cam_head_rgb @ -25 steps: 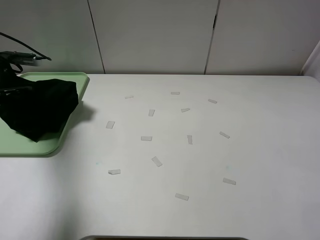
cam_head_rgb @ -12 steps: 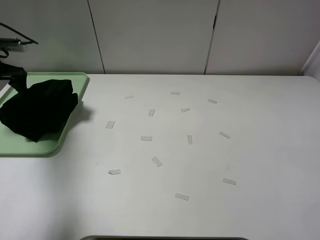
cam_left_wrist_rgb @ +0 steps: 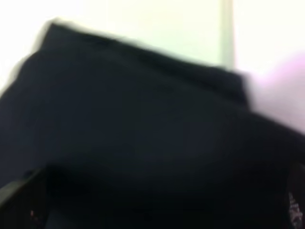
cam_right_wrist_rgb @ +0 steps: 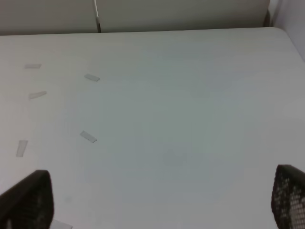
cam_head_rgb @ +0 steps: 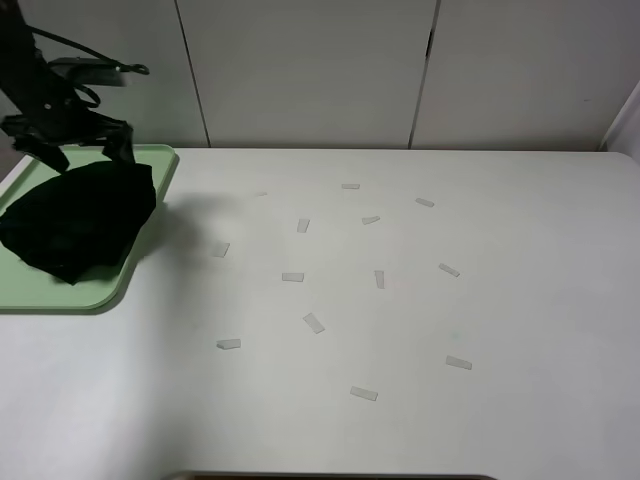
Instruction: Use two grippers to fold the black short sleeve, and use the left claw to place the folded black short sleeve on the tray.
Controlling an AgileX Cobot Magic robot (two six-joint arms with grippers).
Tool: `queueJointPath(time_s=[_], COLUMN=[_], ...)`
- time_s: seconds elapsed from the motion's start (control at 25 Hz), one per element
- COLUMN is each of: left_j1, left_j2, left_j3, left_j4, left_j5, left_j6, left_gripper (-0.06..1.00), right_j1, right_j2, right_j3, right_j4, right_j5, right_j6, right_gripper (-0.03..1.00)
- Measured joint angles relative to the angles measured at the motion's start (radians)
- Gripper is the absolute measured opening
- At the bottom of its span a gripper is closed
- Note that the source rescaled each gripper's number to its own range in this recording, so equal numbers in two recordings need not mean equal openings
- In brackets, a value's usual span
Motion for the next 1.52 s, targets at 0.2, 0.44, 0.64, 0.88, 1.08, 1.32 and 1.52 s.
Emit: queueJointPath(time_s=[0.2,0.44,0.64,0.88,1.08,1.32,1.52], left_j1=[-0.060,-0.083,-0.073,0.000,0.059,0.086,0.084], left_j2=[0.056,0.076,0.076,0.076,0.076,0.076,0.051], left_j3=[0.000,0.000,0.000,0.000,0.000,0.000,0.000], left_j4=[-0.020,0.044,0.176,0.205,0.208,0.227,0.180], left_j5=[-0.011,0.006,0.091,0.157,0.181,0.194,0.194], left_j6=[0.000,-0.045,-0.125,-0.135,-0.135,-0.134,-0.120], left_gripper=[1.00,1.00,1.00,1.00,1.00,1.00,1.00], right_j1=[0.000,0.000,0.000,0.000,0.000,0.000,0.000], right_j2=[0.000,0.000,0.000,0.000,0.000,0.000,0.000], right_j3=[0.000,0.000,0.000,0.000,0.000,0.000,0.000], right_j4=[0.000,0.000,0.000,0.000,0.000,0.000,0.000], right_j5=[0.000,0.000,0.000,0.000,0.000,0.000,0.000], right_j6=[0.000,0.000,0.000,0.000,0.000,0.000,0.000], right_gripper=[1.00,1.00,1.00,1.00,1.00,1.00,1.00])
